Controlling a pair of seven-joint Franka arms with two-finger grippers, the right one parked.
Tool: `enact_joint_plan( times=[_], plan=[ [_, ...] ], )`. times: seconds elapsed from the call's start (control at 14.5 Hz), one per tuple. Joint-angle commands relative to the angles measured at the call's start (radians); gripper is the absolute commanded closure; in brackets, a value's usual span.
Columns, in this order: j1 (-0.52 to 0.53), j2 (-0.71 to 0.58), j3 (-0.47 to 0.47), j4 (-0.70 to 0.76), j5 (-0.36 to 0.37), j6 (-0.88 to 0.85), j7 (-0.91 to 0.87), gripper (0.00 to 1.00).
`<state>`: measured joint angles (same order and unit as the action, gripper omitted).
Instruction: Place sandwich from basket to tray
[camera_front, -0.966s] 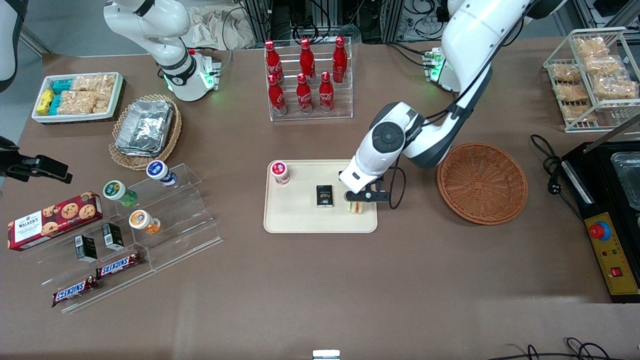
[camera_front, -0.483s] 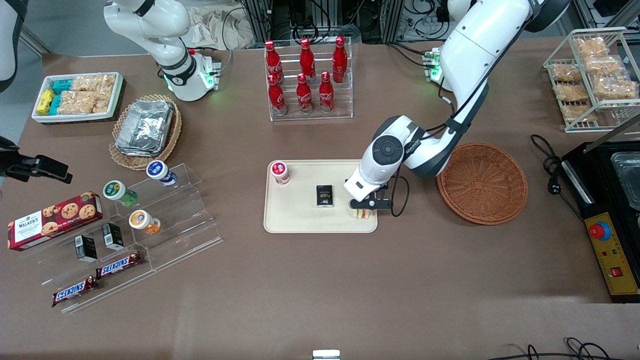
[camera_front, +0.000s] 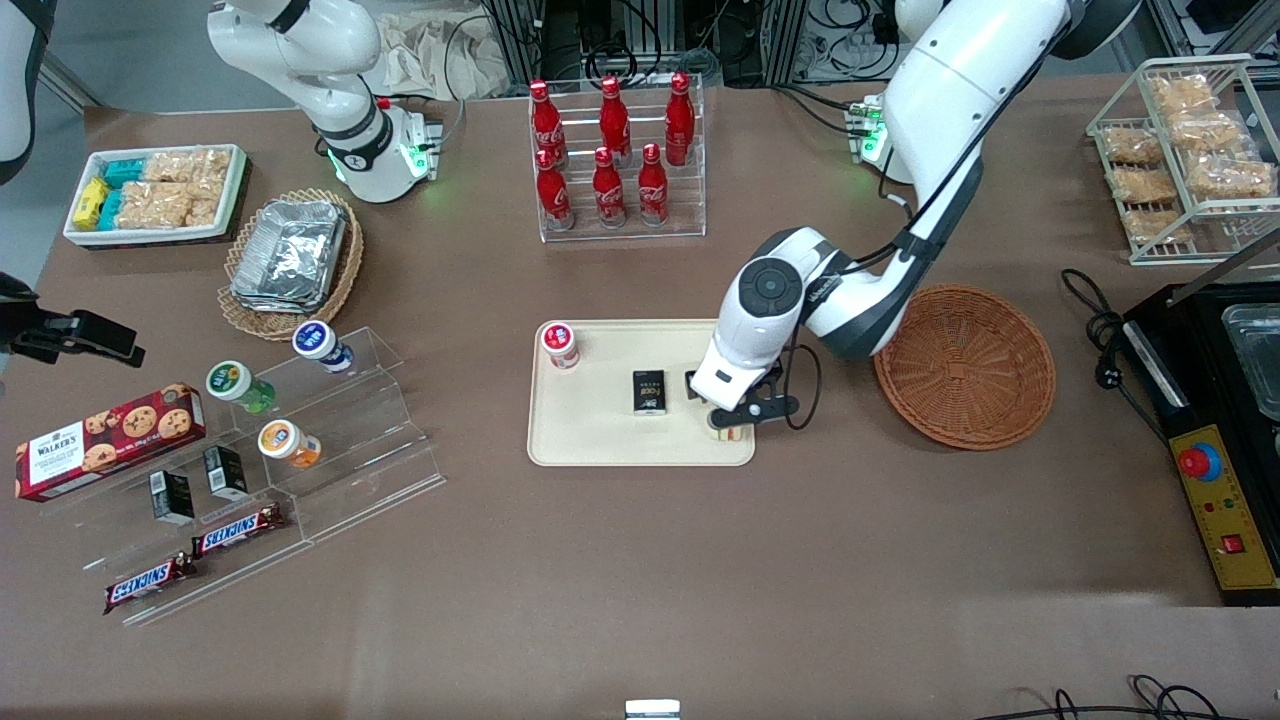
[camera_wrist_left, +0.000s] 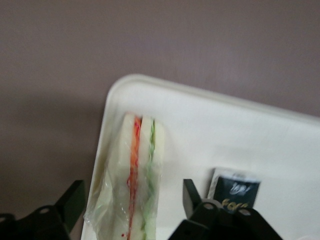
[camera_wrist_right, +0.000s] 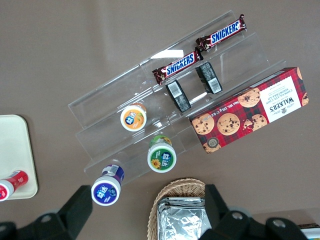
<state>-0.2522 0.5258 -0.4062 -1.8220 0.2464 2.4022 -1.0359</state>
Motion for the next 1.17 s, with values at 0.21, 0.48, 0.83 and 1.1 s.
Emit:
enact_joint_plan(
  times=[0.21, 0.48, 0.83, 1.1],
  plan=[
    [0.103, -0.216, -0.005, 0.159, -0.004, -0.421, -0.014, 0.0],
    [0.247, -0.393, 0.001, 0.199, -0.157, -0.633, 0.395, 0.0],
    [0.2, -0.593, 0.296, 0.08, -0.26, -0.699, 0.839, 0.0],
    [0.189, -0.613, 0.411, 0.113, -0.257, -0.797, 1.086, 0.0]
  ],
)
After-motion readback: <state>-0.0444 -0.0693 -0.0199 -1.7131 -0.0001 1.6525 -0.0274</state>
